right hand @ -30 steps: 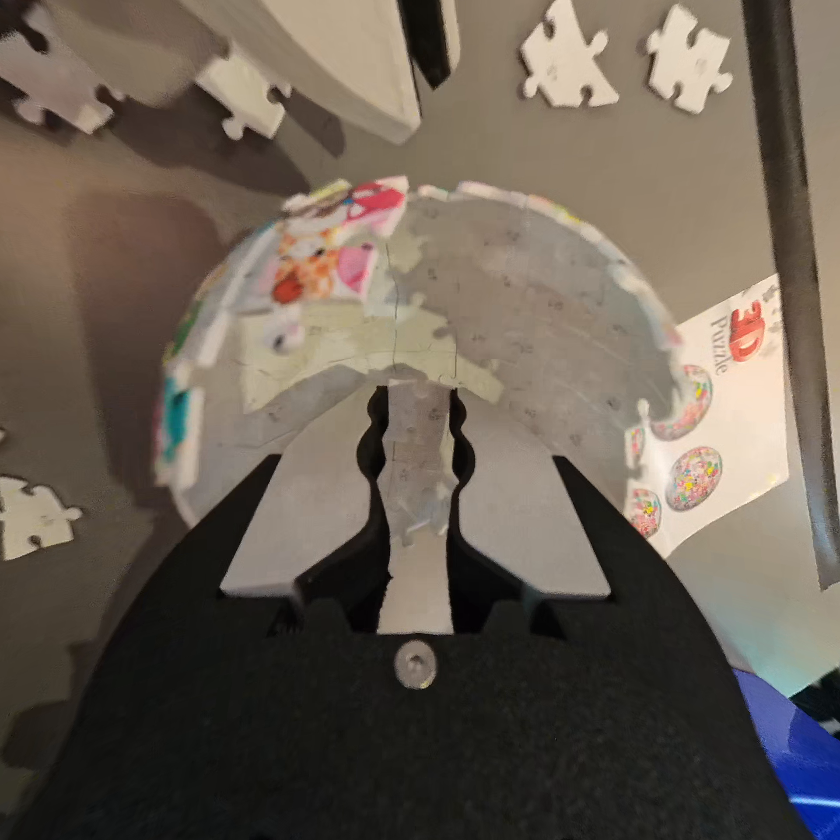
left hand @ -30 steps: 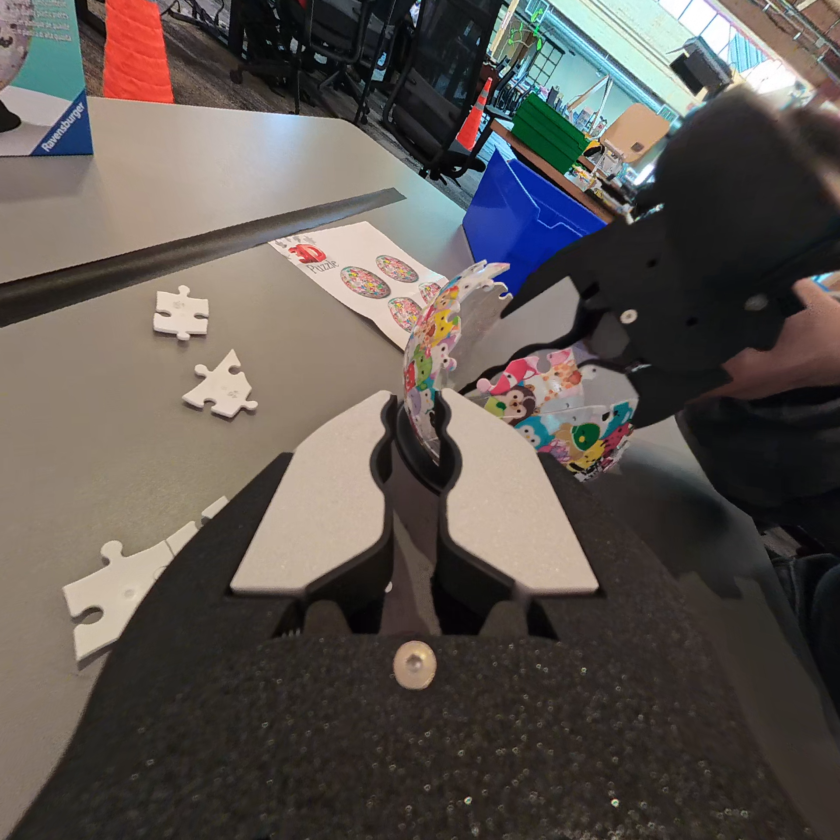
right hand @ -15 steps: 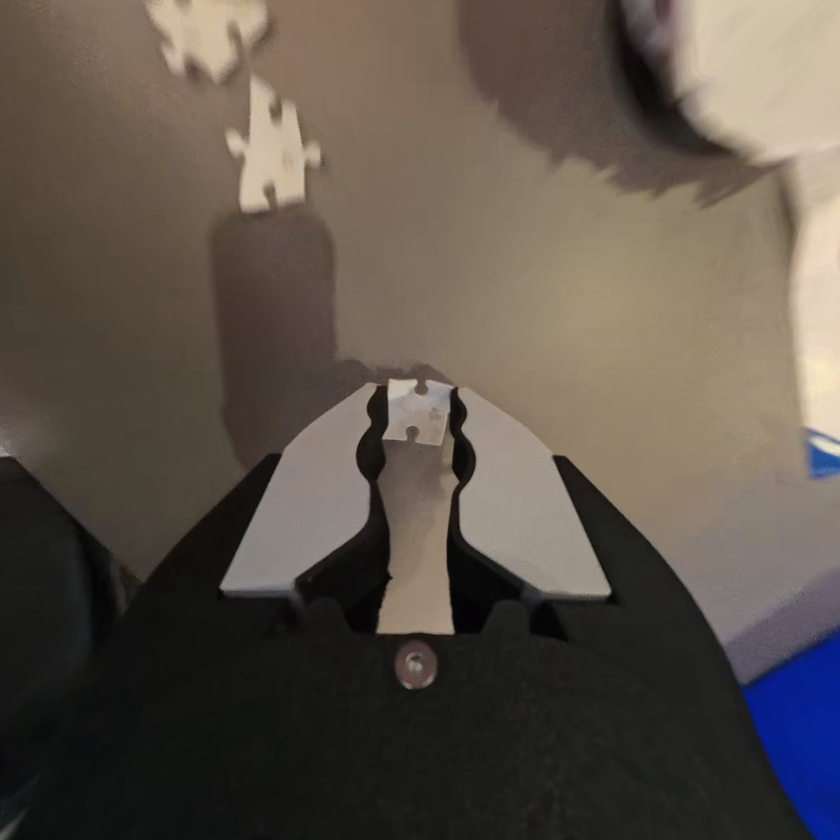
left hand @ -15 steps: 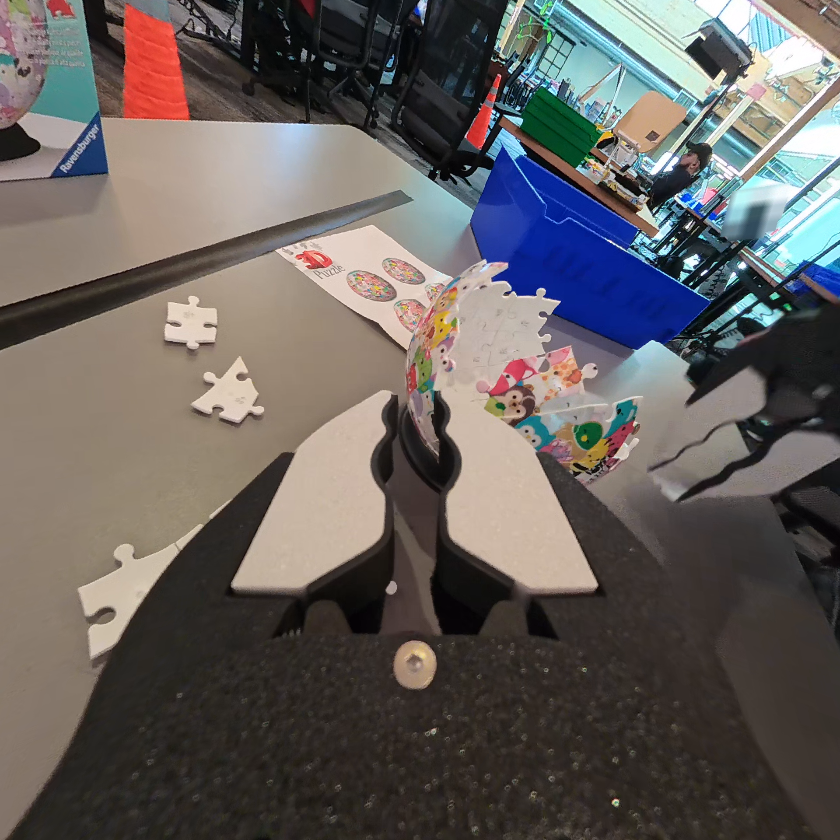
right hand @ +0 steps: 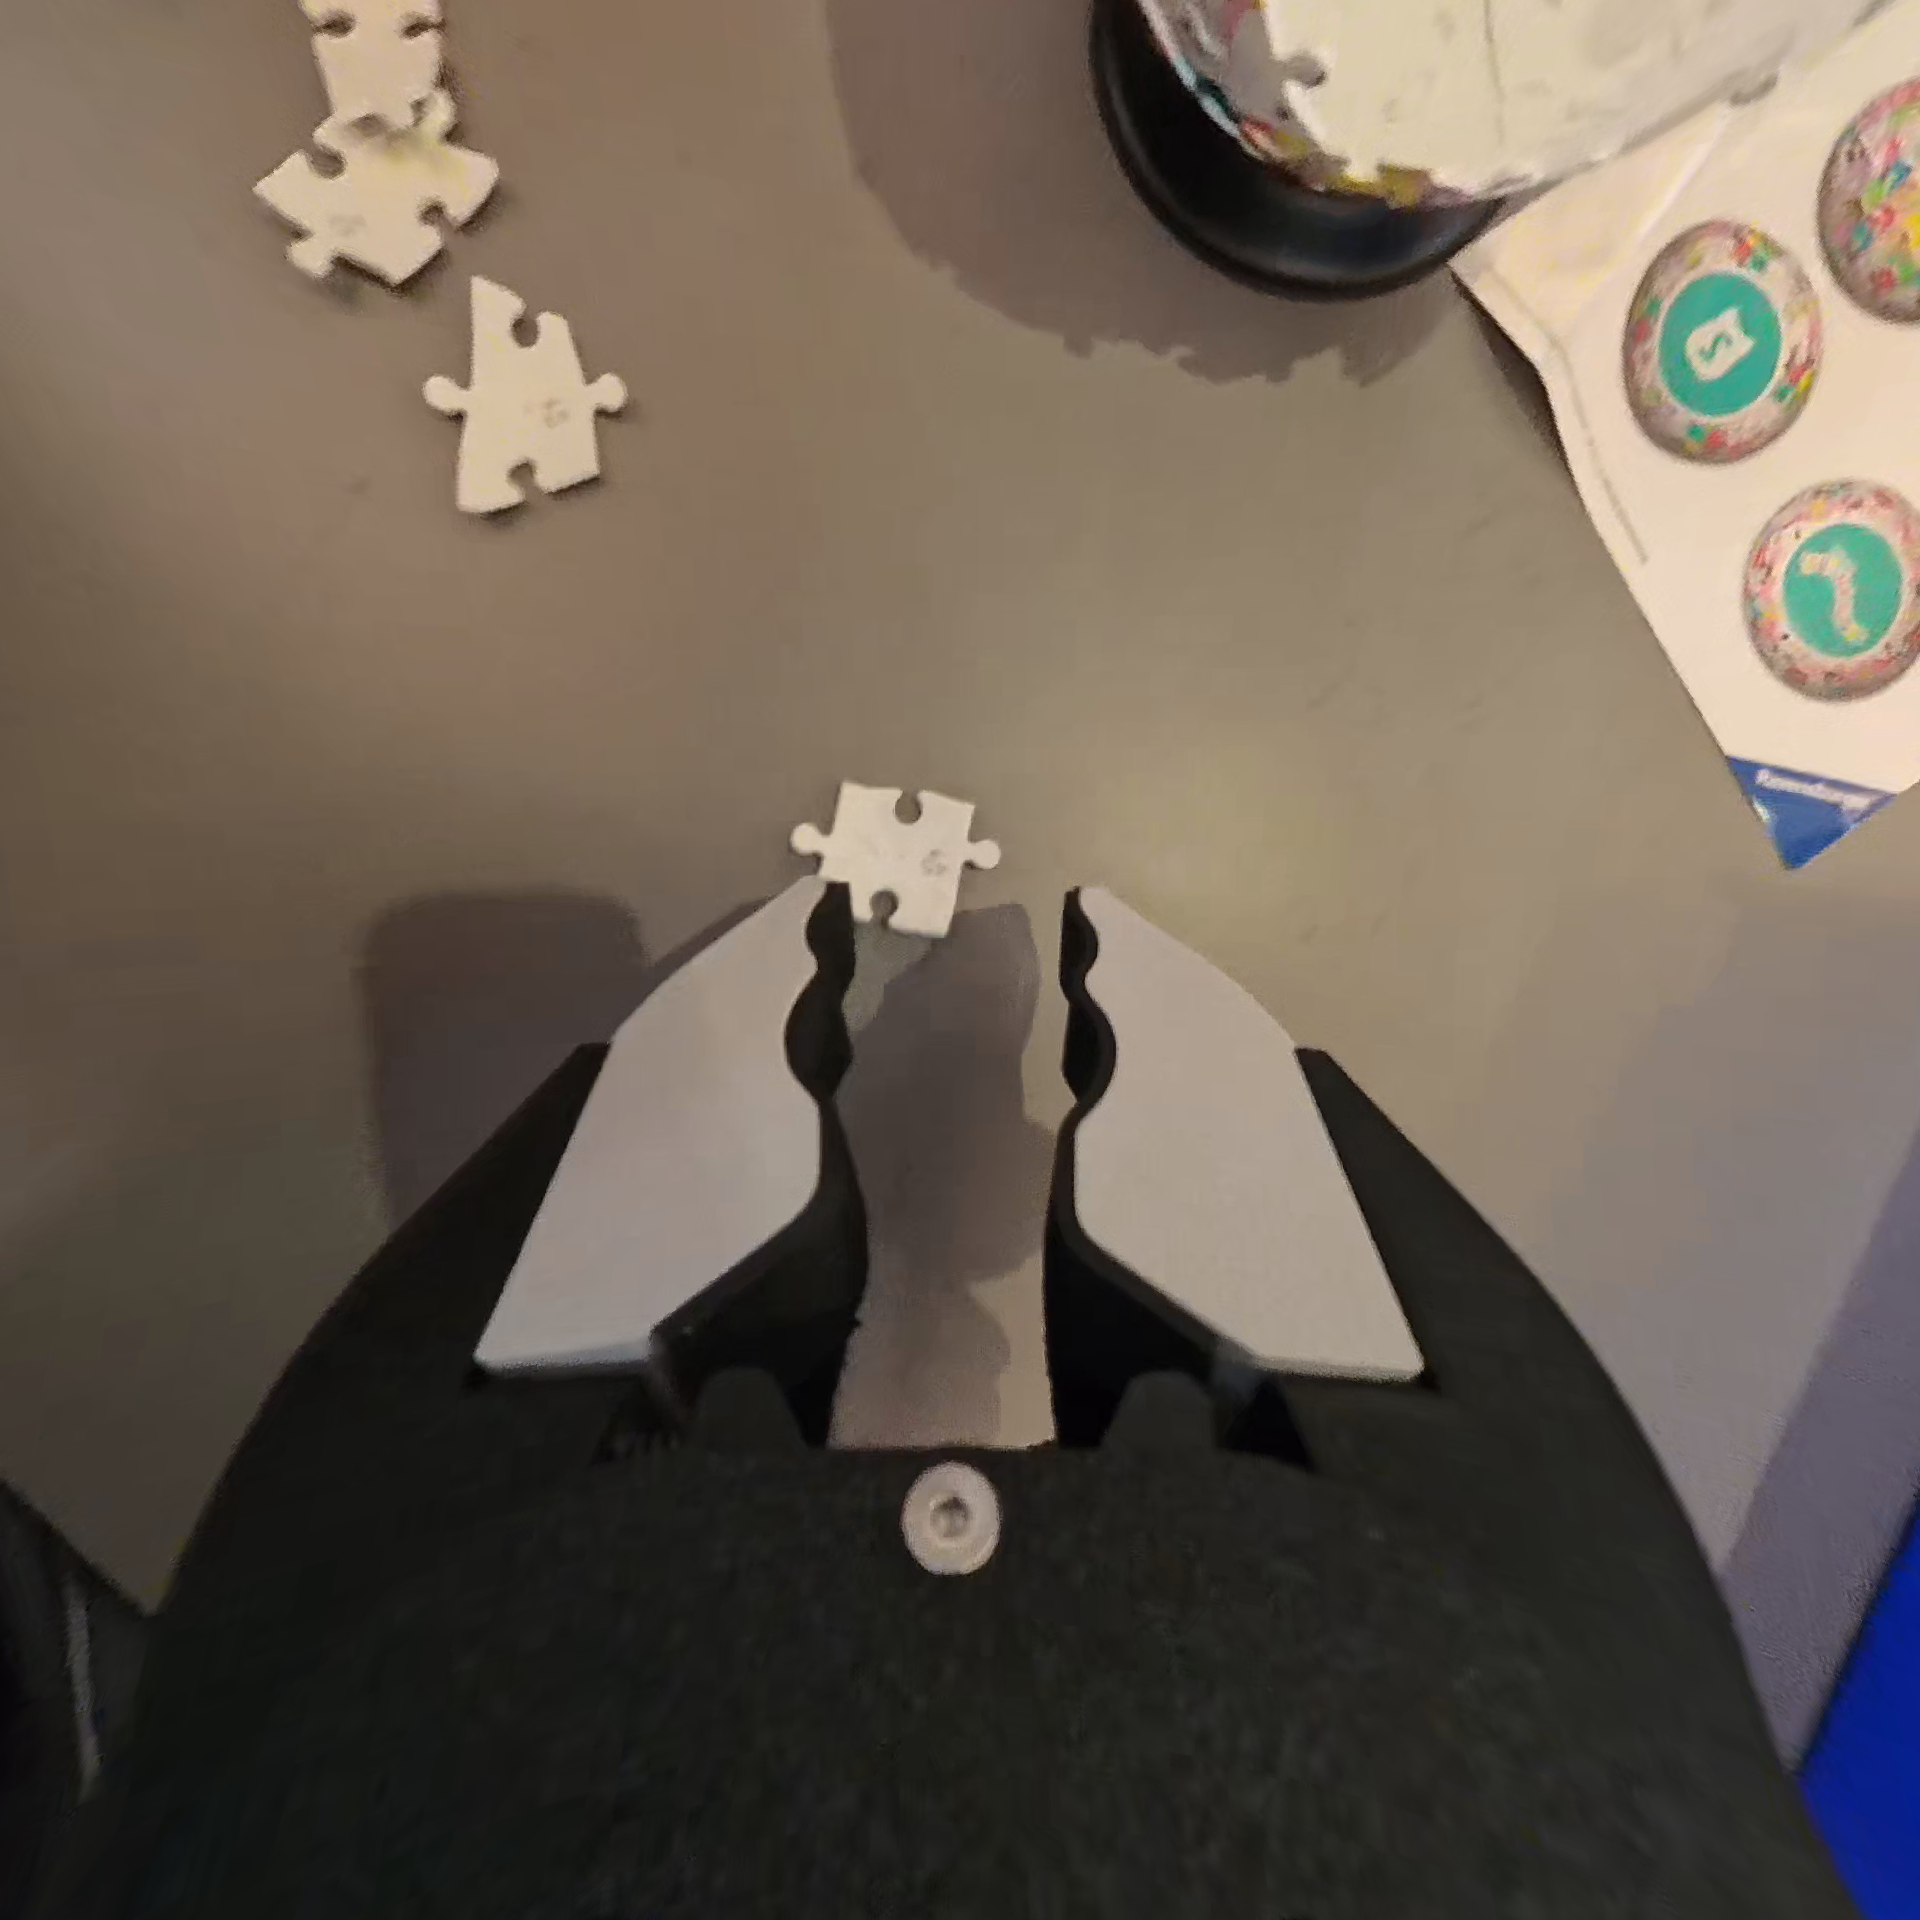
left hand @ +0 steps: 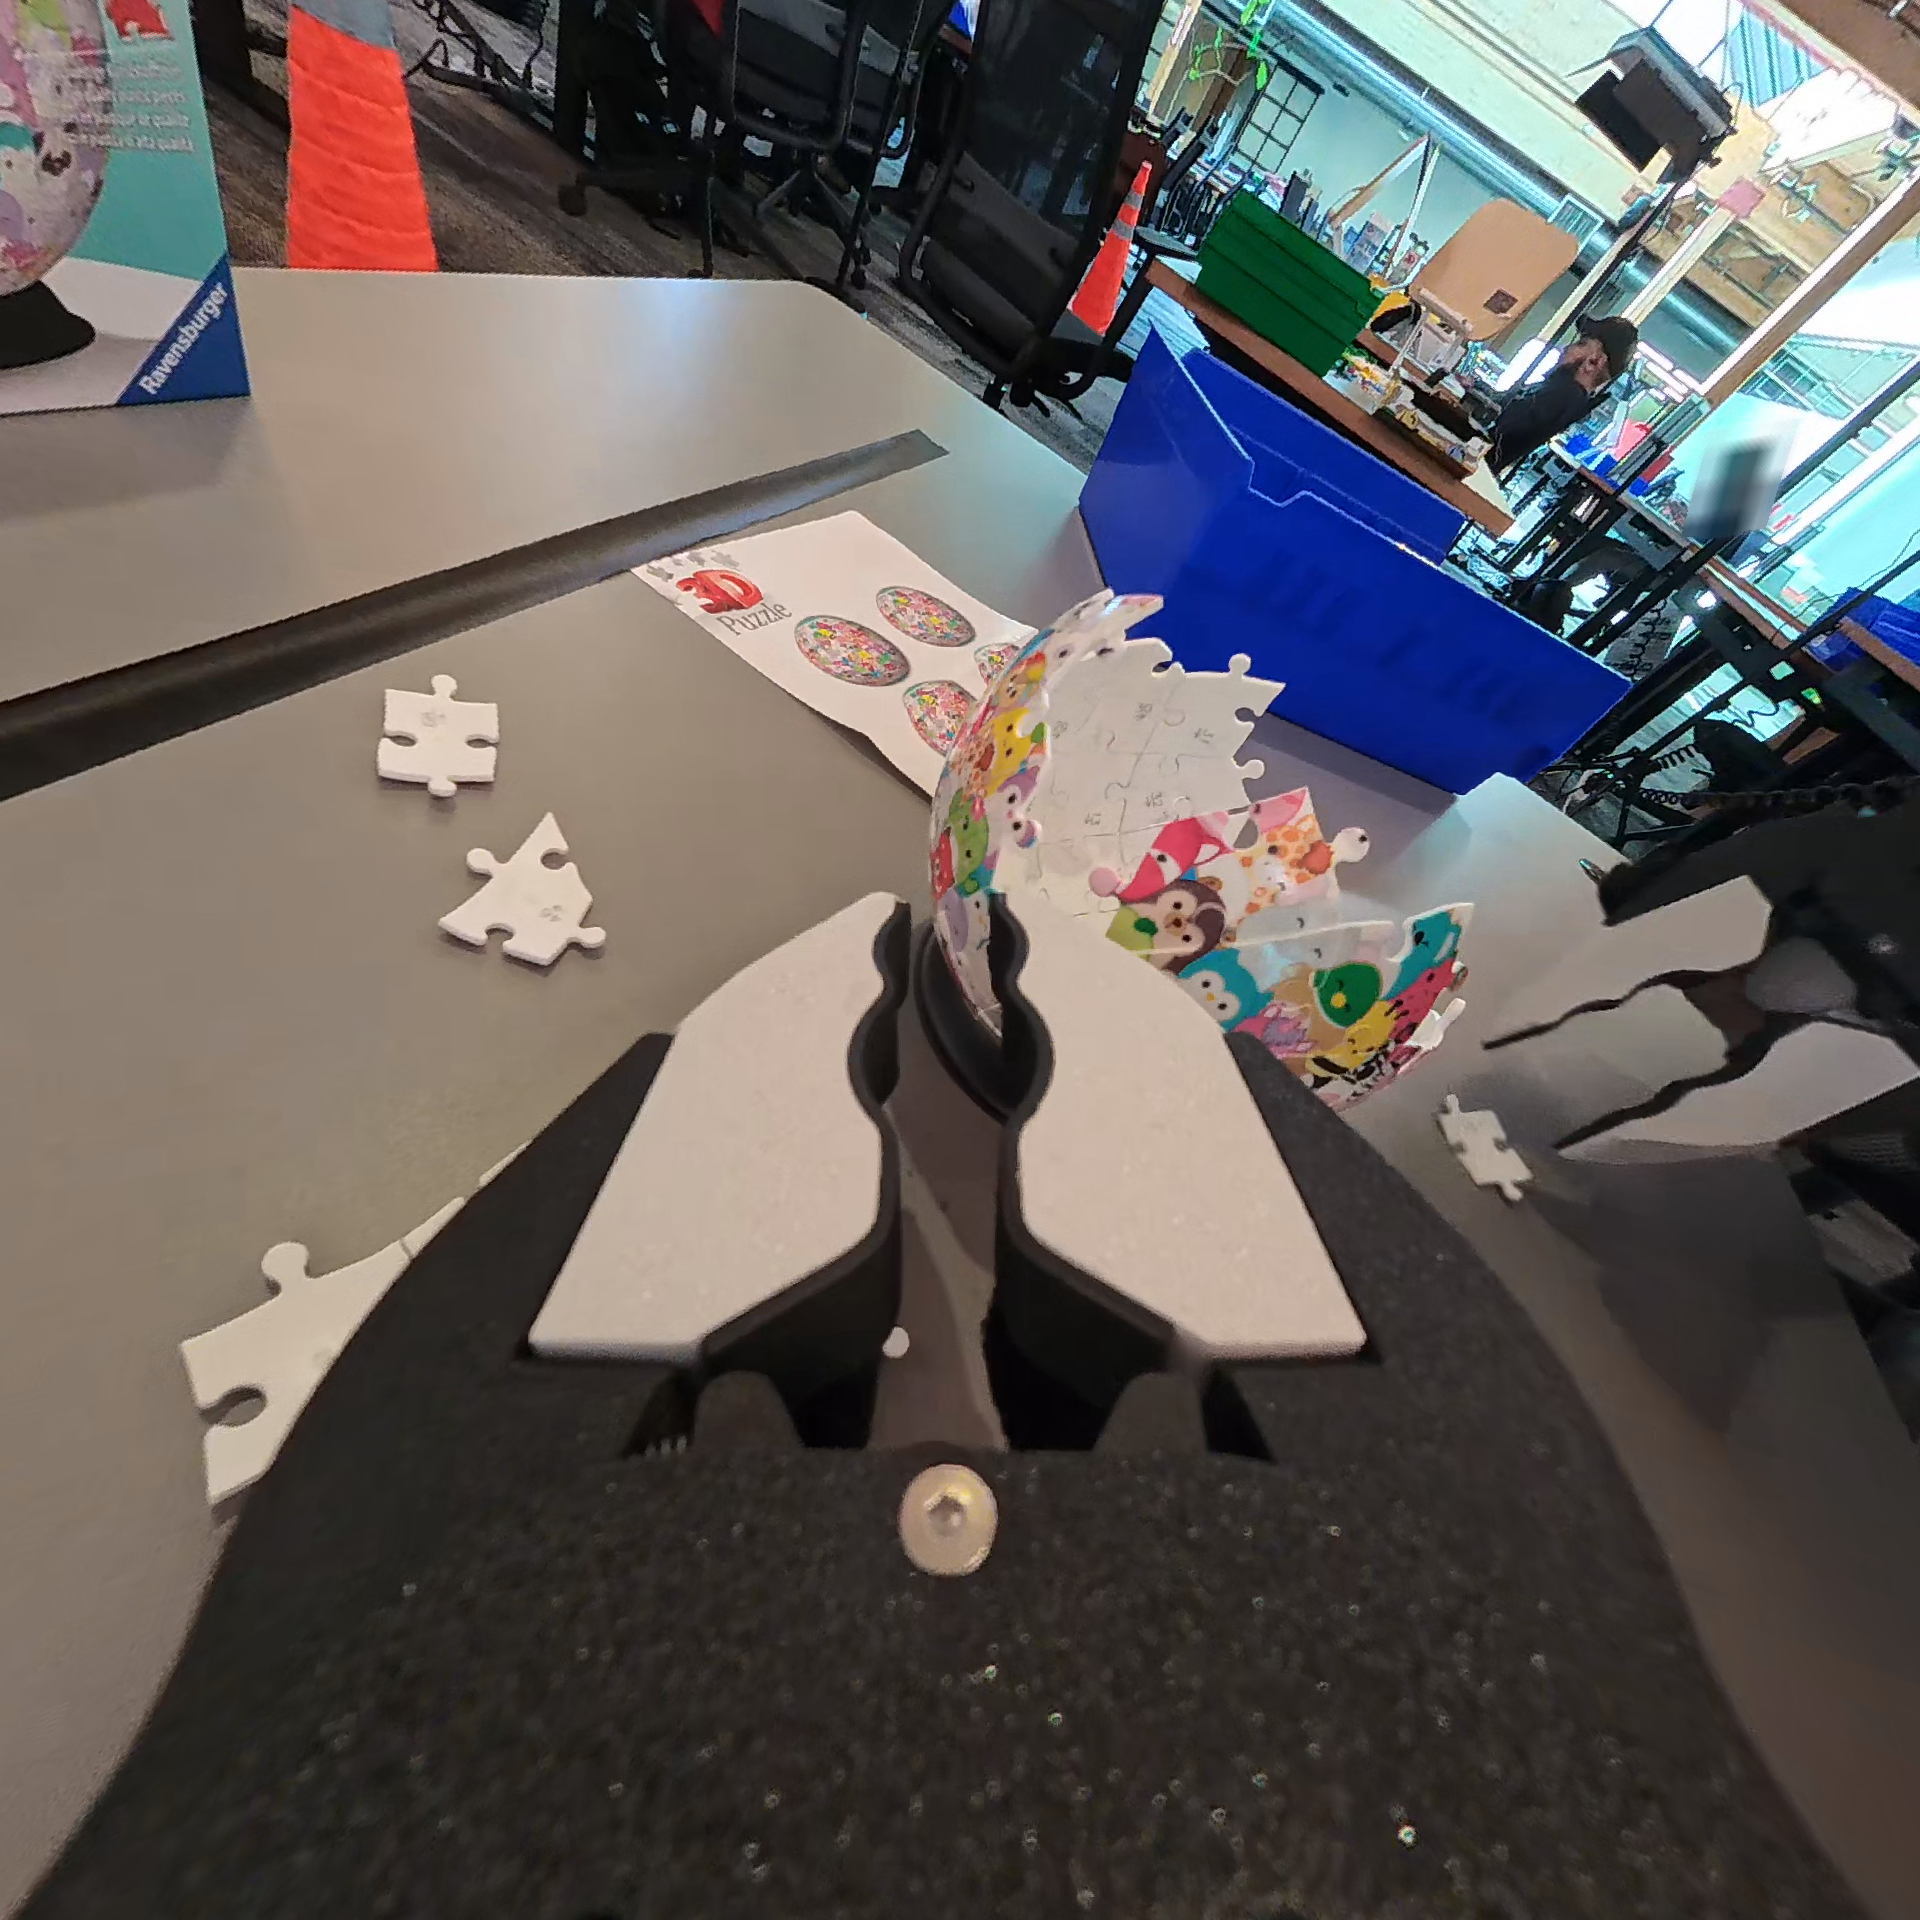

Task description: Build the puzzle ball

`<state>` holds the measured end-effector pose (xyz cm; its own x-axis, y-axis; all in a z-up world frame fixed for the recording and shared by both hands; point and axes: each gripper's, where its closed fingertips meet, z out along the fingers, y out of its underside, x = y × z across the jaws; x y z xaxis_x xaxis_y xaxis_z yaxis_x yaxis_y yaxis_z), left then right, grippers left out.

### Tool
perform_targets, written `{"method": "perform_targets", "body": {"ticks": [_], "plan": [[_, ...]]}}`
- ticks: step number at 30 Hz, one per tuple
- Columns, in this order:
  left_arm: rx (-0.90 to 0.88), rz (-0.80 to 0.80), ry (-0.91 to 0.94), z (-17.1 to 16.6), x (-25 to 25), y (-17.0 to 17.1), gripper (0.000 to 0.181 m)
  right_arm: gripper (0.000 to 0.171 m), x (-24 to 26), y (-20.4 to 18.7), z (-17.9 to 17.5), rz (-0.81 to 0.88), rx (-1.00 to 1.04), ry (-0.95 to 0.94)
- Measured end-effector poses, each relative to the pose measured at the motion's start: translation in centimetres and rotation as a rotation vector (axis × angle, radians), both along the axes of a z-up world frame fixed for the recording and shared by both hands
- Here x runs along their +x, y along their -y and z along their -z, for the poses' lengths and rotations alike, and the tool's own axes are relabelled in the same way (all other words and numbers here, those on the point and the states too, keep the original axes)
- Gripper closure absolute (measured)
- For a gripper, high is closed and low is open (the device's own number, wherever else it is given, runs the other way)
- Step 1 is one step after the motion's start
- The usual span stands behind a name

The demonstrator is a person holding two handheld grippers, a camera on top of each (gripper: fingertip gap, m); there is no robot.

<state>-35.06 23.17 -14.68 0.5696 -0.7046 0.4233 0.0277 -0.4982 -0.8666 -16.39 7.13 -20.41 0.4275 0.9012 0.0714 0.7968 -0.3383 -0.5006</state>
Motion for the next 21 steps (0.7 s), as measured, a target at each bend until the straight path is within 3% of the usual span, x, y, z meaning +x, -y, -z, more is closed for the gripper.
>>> {"method": "perform_targets", "body": {"ticks": [4, 7, 12, 17, 21], "plan": [[0.004, 0.0, -0.005, 0.0, 0.0, 0.0, 0.168, 0.131, -0.7, -0.3, 1.6, 0.032, -0.059, -0.02], [0.007, -0.006, -0.006, 0.0, 0.0, 0.0, 0.168, 0.154, -1.8, 0.7, 1.6, -0.015, -0.085, -0.081], [0.051, -0.07, 0.032, -1.9, -1.4, -0.5, 0.169, 0.168, -2.4, 0.8, 0.0, -0.041, -0.044, -0.155], [0.236, -0.09, 0.038, -8.6, -0.8, 2.1, 0.169, 0.17, -2.7, -0.6, -5.4, -0.083, 0.254, -0.309], [0.321, 0.152, 0.069, -12.4, 5.4, 8.3, 0.165, 0.17, -3.7, -0.2, -11.4, -0.122, 0.358, -0.599]]}}
